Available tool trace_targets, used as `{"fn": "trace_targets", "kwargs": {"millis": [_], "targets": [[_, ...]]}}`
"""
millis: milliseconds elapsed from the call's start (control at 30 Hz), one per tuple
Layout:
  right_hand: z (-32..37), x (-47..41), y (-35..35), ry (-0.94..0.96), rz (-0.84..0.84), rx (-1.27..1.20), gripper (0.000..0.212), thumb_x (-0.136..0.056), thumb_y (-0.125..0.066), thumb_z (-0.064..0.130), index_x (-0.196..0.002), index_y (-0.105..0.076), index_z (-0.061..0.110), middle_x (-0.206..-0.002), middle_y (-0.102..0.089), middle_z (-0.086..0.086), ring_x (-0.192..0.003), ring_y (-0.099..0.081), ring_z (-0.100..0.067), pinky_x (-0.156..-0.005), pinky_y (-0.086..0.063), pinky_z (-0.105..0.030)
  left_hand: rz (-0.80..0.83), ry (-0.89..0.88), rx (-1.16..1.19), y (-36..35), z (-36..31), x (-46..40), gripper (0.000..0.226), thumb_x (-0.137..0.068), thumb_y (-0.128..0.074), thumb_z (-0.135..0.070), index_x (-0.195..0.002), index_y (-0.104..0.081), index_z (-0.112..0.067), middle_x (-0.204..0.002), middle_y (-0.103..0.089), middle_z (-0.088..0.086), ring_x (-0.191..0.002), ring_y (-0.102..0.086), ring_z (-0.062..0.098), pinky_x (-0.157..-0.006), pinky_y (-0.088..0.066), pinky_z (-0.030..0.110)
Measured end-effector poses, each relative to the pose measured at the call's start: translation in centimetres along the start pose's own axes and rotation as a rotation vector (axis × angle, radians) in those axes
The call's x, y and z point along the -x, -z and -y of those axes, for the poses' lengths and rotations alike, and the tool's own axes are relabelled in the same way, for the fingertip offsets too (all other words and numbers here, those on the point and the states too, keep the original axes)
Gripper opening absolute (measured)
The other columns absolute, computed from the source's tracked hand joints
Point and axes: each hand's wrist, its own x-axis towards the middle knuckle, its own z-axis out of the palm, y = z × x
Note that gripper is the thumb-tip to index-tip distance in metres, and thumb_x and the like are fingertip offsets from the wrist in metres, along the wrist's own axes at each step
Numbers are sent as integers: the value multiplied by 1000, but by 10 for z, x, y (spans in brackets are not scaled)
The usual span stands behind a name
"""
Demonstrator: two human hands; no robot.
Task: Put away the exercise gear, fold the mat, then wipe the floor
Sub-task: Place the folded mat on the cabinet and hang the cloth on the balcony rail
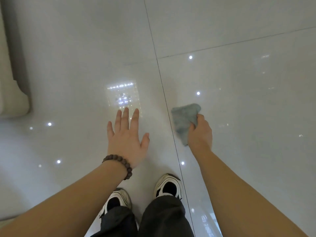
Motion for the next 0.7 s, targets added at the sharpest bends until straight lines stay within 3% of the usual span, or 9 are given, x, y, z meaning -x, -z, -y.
{"fn": "trace_targets", "kwargs": {"millis": [333,567,700], "targets": [[76,126,237,81,-187,-159,30,-99,-39,18,-126,-52,19,-108,-58,-9,-89,-56,-25,-74,-46,-34,-27,-111,-23,207,-75,101,72,-97,-29,-50,-153,8,-23,-161,11,4,-147,17,22,-120,4,46],[155,252,420,125,-329,-233,29,-99,-40,18,-126,-51,16,-112,-58,-11,-92,-58,-27,-74,-44,-34,-153,-190,8,373,-129,210,71,-97,-31,-48,-153,6,-24,-162,3,5,-147,13,23,-119,2,47],[173,316,490,162,-405,-286,32,-100,-39,17,-131,-48,15,-120,-54,-7,-93,-51,-17,-80,-39,-29,-258,-269,55,433,-157,264,72,-96,-37,-47,-154,0,-24,-161,-5,7,-148,7,25,-119,-1,49]]}}
